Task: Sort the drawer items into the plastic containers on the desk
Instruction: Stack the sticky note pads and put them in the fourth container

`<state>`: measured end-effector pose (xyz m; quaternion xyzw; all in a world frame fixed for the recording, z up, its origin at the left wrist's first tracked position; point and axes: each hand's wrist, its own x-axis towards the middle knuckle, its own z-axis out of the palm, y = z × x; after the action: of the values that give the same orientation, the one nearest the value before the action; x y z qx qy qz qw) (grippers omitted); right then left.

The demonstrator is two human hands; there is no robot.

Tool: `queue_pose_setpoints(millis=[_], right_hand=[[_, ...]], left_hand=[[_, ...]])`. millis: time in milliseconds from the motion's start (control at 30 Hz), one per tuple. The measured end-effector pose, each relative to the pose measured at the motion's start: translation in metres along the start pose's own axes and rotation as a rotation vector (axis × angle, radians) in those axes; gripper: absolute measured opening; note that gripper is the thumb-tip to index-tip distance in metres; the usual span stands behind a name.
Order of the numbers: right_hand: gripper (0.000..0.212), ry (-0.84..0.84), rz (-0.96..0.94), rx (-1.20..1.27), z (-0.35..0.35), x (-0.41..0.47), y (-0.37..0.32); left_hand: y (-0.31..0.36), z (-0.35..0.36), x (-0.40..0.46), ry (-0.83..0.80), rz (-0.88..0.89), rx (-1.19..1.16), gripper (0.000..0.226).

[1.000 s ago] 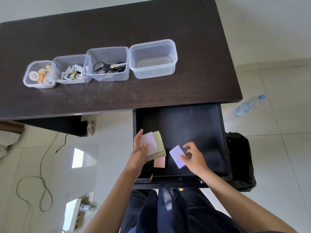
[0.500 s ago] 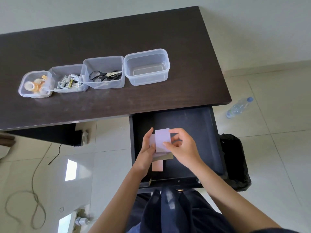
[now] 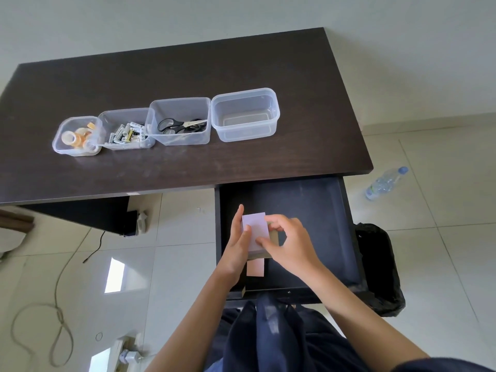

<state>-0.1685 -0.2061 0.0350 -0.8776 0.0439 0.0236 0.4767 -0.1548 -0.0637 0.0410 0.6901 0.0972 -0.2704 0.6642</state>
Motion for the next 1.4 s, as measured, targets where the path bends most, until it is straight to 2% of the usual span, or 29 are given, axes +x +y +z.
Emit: queue_pose_setpoints(millis=[100, 300, 467, 700, 967, 1167, 1400], right_hand=[[0.049, 0.015, -0.013, 0.018, 0.003, 0.0, 0.002], [0.07, -0.145, 0.14, 0.269, 0.011, -0.005, -0.002], [0.065, -0.184, 0.142, 0.297, 0.02, -0.006, -0.008], [0.064, -0.209, 0.118, 0.224, 0.026, 0.0, -0.009], [0.067, -0.255, 0.07, 0.068, 0.031, 0.007, -0.008], [0.063, -0.334, 0.12, 0.204, 0.031, 0.012, -0.001], [0.06, -0.325, 0.105, 0.201, 0.033, 0.016, 0.011]], left_hand=[[-0.001, -0.002, -0.002, 0.011, 0.004, -0.009, 0.044], [-0.002, -0.002, -0.002, 0.011, -0.001, -0.029, 0.049], [-0.001, -0.003, -0.001, -0.002, 0.001, -0.068, 0.045], [0.007, -0.006, 0.002, -0.05, -0.036, -0.033, 0.055], [0.002, -0.012, 0.005, 0.005, -0.082, -0.091, 0.056], [0.002, -0.018, 0.006, -0.015, -0.066, -0.07, 0.057], [-0.002, -0.025, 0.004, 0.018, -0.025, -0.032, 0.053]])
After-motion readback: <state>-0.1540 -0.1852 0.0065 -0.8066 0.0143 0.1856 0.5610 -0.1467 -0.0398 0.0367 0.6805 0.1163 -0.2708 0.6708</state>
